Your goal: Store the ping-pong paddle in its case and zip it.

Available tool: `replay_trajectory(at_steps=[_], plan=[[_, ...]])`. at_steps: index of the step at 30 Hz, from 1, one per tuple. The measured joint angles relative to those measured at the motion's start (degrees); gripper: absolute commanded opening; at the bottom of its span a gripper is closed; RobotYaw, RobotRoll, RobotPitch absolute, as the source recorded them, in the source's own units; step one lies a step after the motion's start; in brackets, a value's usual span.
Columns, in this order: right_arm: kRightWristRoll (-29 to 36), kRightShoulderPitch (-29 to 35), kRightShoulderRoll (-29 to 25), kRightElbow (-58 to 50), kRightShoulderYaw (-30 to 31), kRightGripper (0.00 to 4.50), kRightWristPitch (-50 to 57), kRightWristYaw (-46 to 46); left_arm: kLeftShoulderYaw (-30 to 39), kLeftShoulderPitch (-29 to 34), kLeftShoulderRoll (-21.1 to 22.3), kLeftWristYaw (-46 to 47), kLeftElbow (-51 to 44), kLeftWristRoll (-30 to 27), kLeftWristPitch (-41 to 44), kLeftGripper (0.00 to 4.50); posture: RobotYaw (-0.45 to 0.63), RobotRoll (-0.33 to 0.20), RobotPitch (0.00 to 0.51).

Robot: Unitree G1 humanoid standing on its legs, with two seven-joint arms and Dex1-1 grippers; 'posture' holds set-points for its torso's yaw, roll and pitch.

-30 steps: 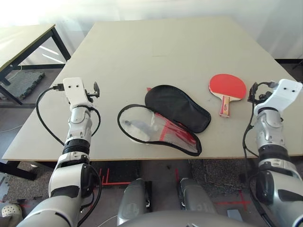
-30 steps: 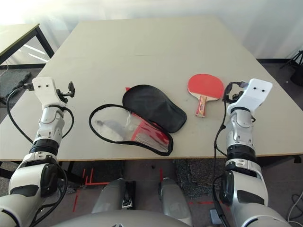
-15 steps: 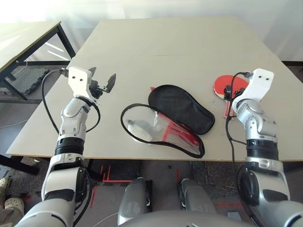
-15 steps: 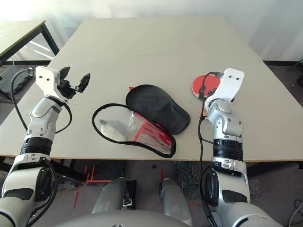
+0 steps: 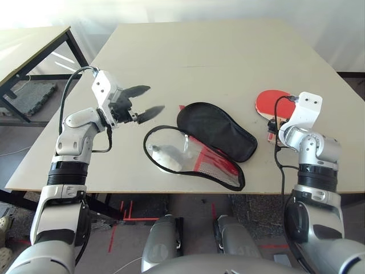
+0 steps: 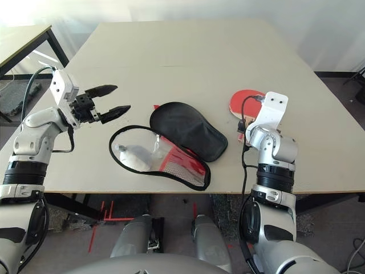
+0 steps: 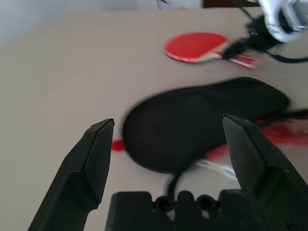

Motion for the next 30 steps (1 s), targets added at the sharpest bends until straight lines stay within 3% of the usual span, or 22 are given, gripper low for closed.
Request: replay_trajectory(at_steps=[2, 4, 11, 12, 20, 30], plan=[[-0.13, -0.1, 0.11, 0.53, -0.18, 4.31, 0.15, 0.16, -0.36, 0.02, 0.12, -0.96, -0.88, -0.1, 0.9, 4.5, 0.08, 0.0, 0.052], [-0.1, -0.61, 0.32, 0.99, -0.43, 3.83, 0.26, 0.46, -0.41, 0.02, 0.36, -1.6, -1.09, -0.1, 1.42, 4.5, 0.08, 0.0, 0.05], [-0.12, -1.67, 0.65, 1.8, -0.82, 1.26, 0.73, 1.97, -0.73, 0.01, 0.43, -2.37, -1.41, -0.14, 3.93, 4.5, 0.08, 0.0, 0.048], [-0.18, -1.77, 0.65, 1.82, -0.62, 1.05, 0.81, 2.15, -0.74, 0.01, 0.43, -2.37, -1.41, -0.15, 4.38, 4.5, 0.08, 0.0, 0.048], [-0.27, -2.51, -1.26, 0.93, 0.27, 1.06, 4.33, 5.99, -0.83, -0.02, 0.48, -3.58, -1.41, -0.22, 5.97, 4.5, 0.07, 0.0, 0.051], [4.47, -2.64, -9.98, -7.9, 9.4, 1.06, 12.62, 22.15, -0.86, -0.11, 0.6, -4.06, -1.38, -0.16, 6.02, 4.5, 0.08, 0.0, 0.053]])
